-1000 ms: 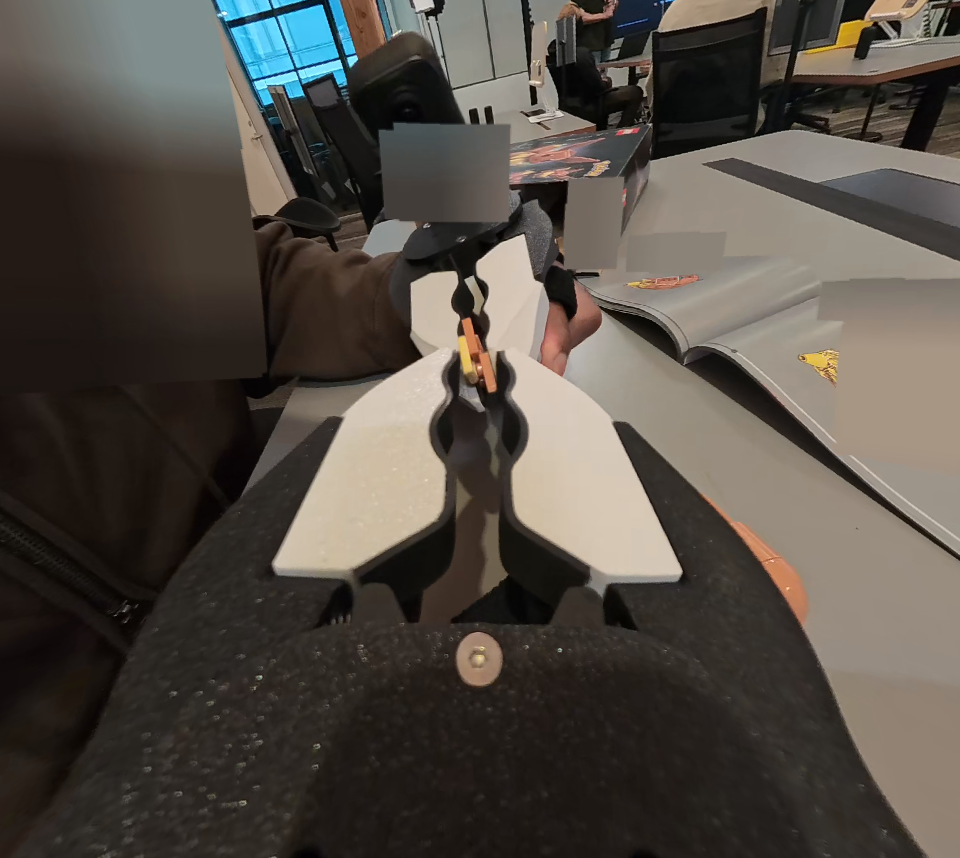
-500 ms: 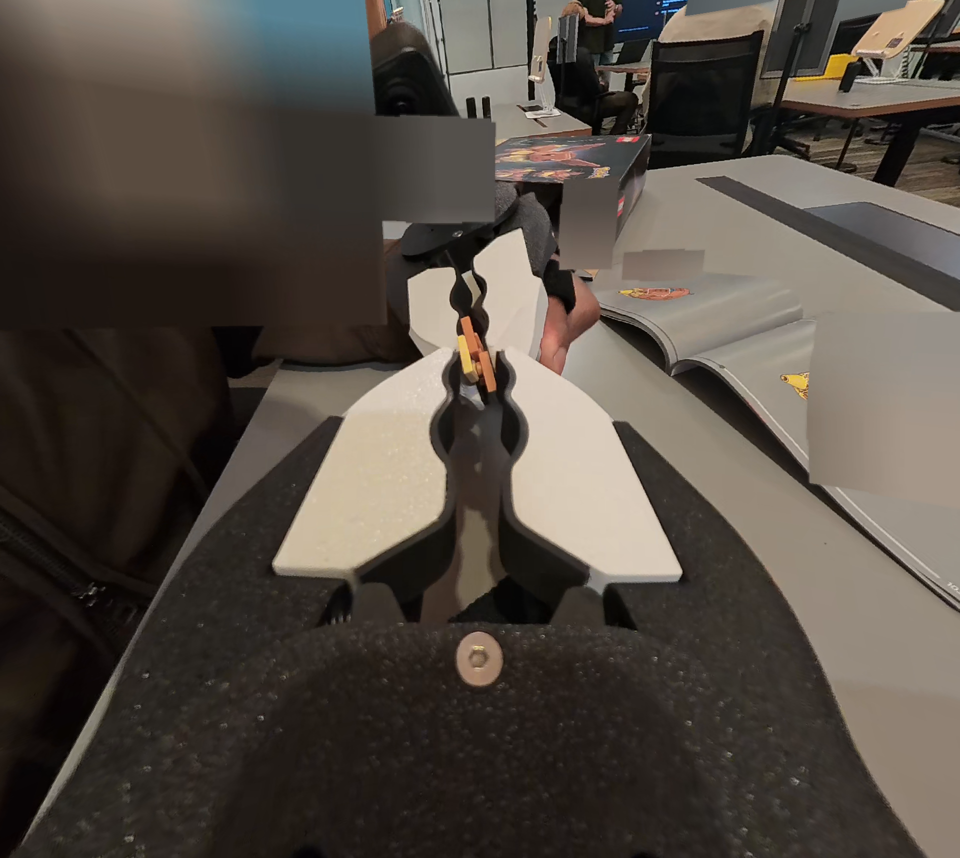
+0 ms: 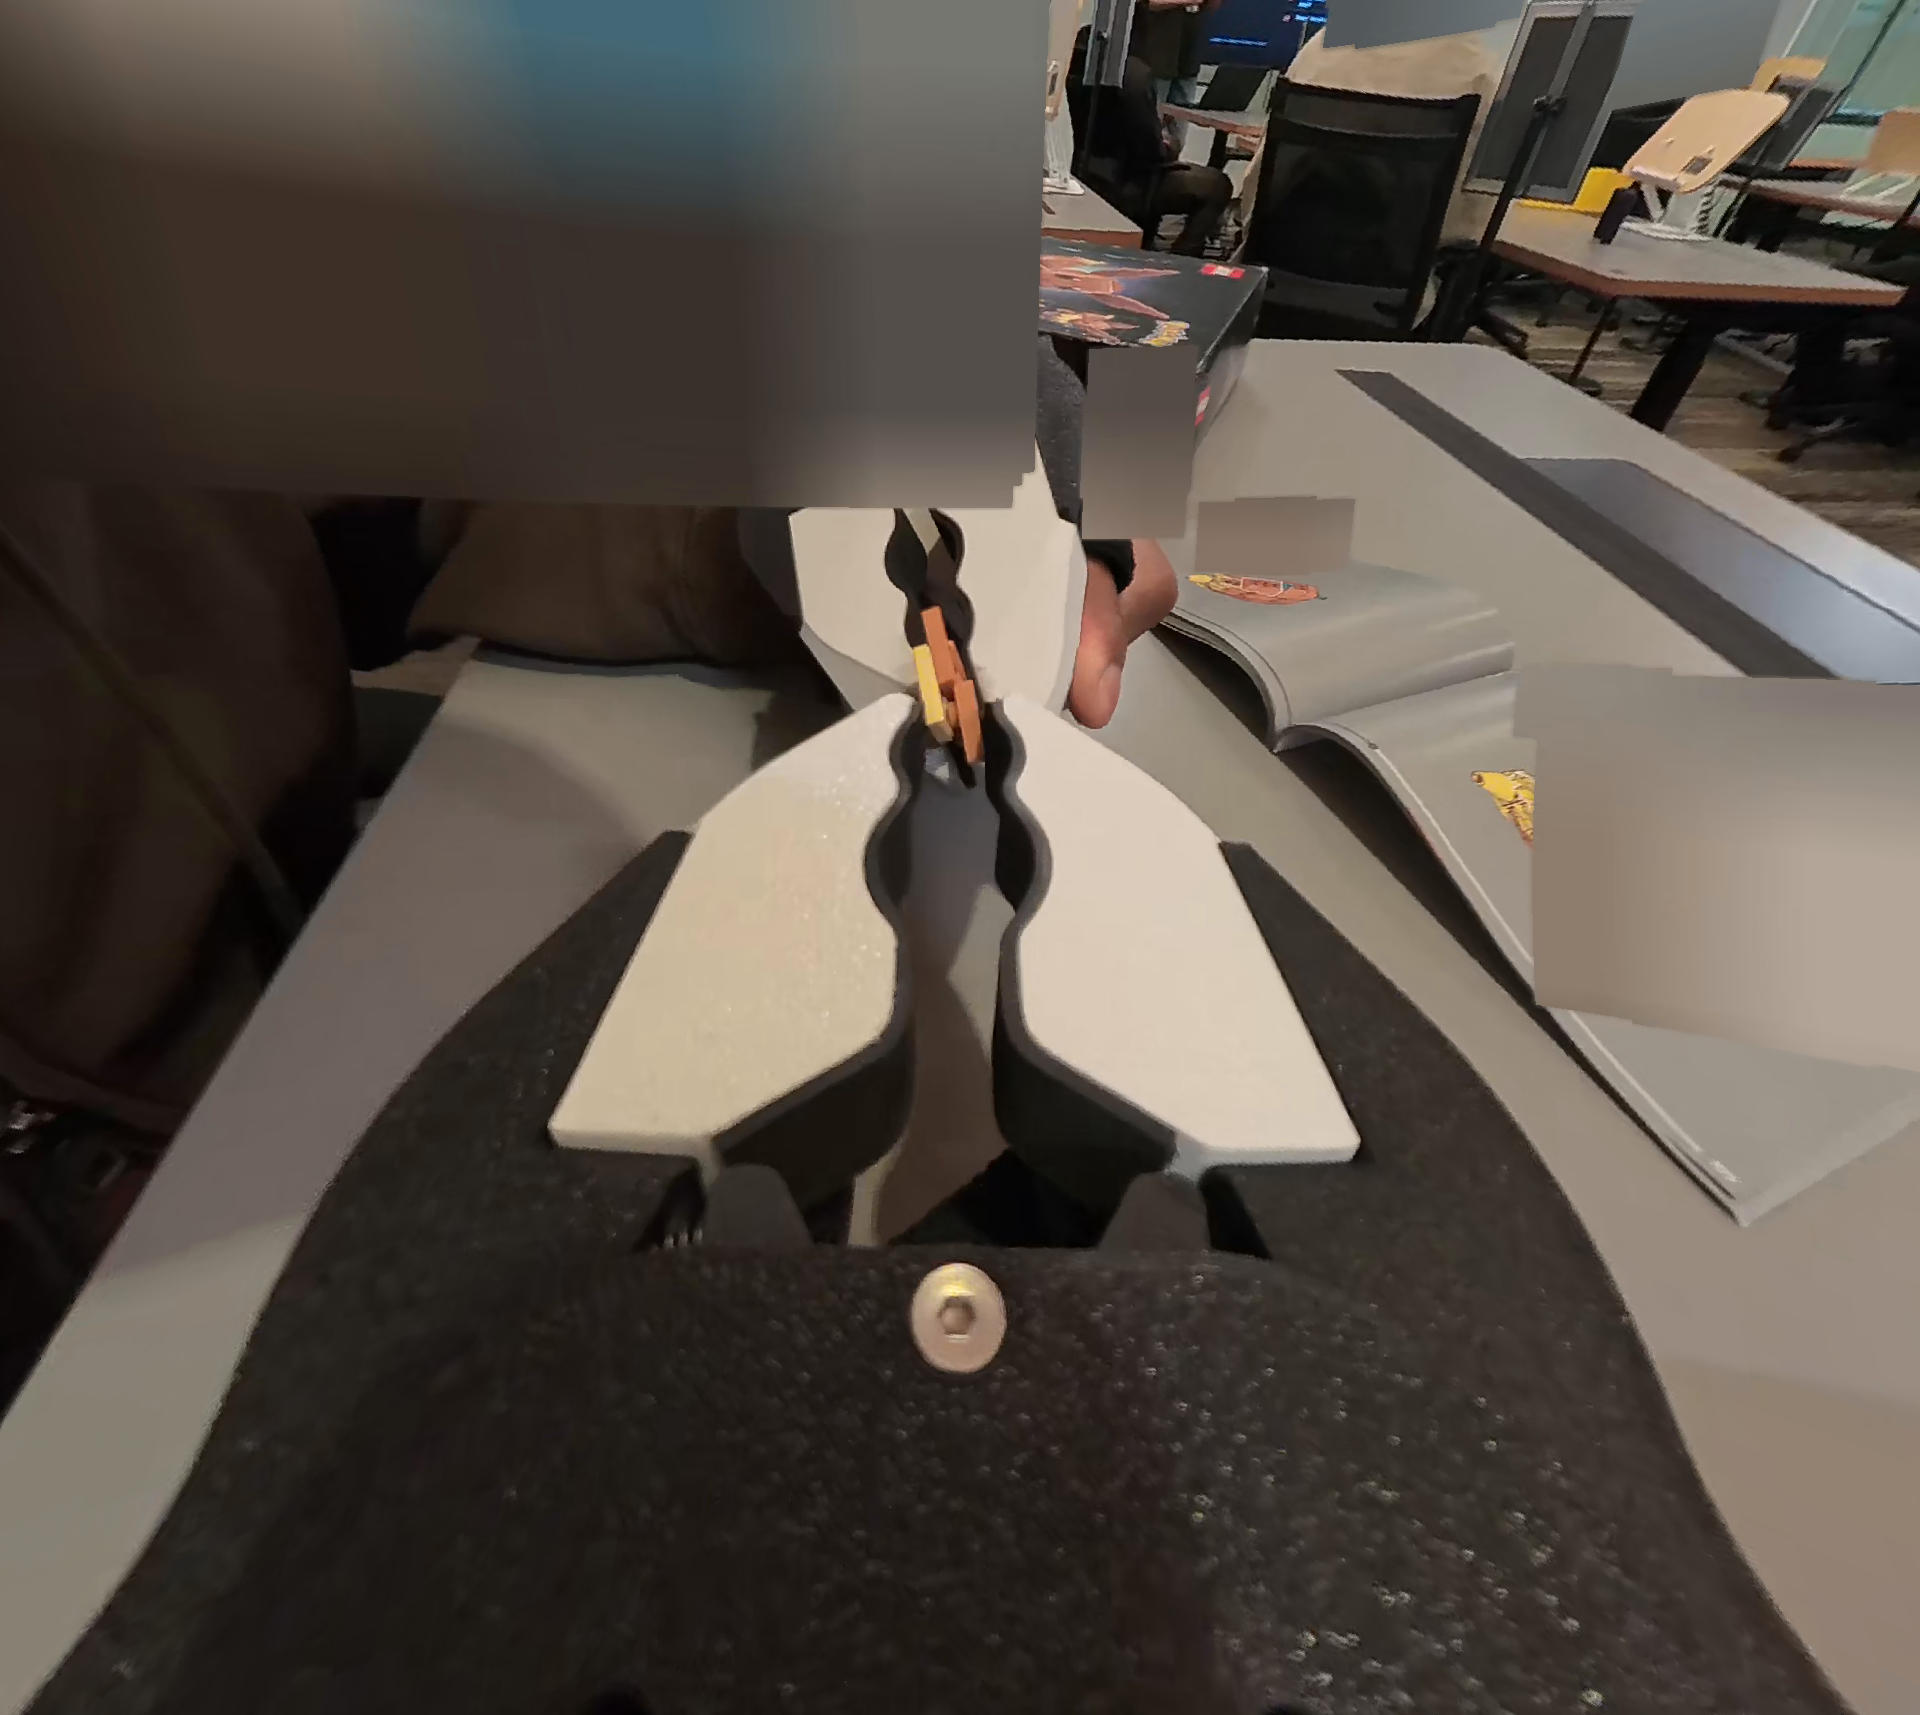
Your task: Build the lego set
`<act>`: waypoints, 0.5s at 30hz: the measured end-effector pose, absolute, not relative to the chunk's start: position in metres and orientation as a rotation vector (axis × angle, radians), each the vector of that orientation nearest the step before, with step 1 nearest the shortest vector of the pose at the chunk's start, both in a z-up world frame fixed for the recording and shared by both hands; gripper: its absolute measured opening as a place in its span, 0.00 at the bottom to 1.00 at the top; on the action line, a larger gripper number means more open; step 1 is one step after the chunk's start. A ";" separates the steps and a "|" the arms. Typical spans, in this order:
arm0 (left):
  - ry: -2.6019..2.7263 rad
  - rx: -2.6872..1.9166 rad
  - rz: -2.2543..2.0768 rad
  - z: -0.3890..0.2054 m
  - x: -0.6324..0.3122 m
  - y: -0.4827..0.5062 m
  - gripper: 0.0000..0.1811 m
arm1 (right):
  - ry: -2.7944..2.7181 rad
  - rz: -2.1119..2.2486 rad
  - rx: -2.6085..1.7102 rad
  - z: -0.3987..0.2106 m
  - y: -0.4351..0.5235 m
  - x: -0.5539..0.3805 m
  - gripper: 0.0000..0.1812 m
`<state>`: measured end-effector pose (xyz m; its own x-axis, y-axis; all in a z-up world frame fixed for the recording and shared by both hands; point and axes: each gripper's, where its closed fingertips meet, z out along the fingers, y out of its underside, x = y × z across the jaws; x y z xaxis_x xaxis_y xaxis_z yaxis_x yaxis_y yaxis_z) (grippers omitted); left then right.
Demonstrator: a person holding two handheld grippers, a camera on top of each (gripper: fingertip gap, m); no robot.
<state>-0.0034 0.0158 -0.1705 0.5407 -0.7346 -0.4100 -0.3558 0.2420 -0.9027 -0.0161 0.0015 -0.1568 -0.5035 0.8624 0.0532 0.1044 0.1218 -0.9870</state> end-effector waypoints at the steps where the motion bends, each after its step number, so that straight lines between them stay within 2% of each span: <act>1: 1.040 -1.365 -0.333 -0.171 -0.003 0.016 0.03 | -1.733 1.434 -0.940 -0.157 0.002 -0.016 0.06; 15: 1.034 -1.398 -0.346 -0.174 -0.004 0.018 0.03 | -1.733 1.389 -0.938 -0.159 0.004 -0.017 0.04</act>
